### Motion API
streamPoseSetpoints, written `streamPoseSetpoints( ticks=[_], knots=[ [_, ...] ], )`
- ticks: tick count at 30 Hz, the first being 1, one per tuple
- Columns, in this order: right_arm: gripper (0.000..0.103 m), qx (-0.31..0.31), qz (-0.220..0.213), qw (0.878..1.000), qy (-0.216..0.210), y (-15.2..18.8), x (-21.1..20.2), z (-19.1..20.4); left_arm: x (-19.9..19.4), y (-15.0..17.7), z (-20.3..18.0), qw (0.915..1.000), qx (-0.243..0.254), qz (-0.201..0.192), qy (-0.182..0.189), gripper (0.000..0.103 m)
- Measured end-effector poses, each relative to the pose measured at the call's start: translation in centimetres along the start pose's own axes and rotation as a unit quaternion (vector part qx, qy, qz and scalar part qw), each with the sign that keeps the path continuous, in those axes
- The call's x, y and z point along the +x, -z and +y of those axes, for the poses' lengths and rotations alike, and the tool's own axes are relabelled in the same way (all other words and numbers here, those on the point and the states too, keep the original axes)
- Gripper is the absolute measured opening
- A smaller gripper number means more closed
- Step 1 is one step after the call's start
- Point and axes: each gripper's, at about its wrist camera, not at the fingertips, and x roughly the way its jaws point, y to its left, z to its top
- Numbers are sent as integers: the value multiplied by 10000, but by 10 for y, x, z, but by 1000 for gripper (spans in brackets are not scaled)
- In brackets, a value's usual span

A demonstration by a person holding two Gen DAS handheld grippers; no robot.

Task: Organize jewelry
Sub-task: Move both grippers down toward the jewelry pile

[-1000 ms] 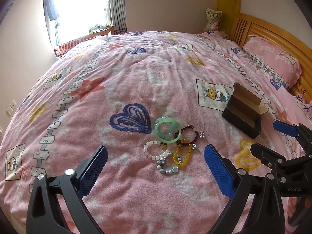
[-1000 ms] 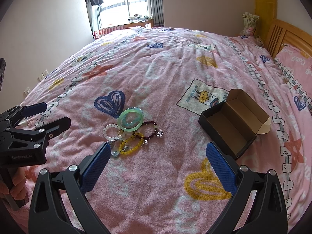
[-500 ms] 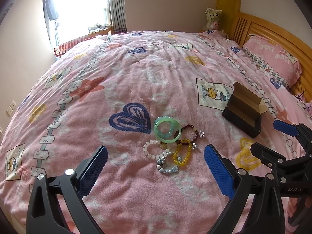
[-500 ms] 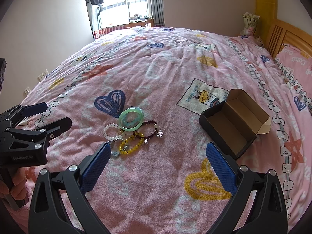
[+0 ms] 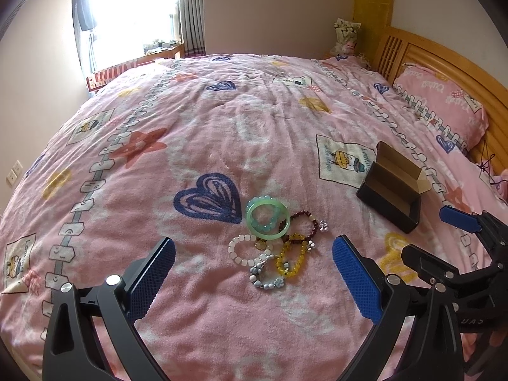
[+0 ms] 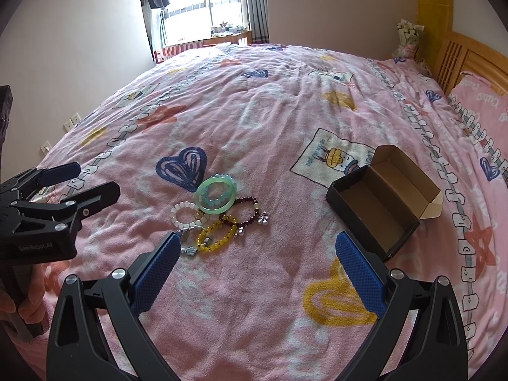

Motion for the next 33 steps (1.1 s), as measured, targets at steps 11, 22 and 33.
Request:
streamPoseSetpoints(
  ticks=[11, 22, 33],
  knots=[
    [96, 565, 376, 9967, -454, -5, 39, -31, 45, -6, 3, 9992, -220, 274, -170, 97],
    [66, 1375, 1317, 9796, -649, 0, 116, -79, 115, 17, 44, 9867, -941, 1312, -170, 54],
    [44, 894, 1670, 9796, -672, -12, 186, -64, 164, 18, 68, 9721, -1532, 1736, 391, 42]
  ],
)
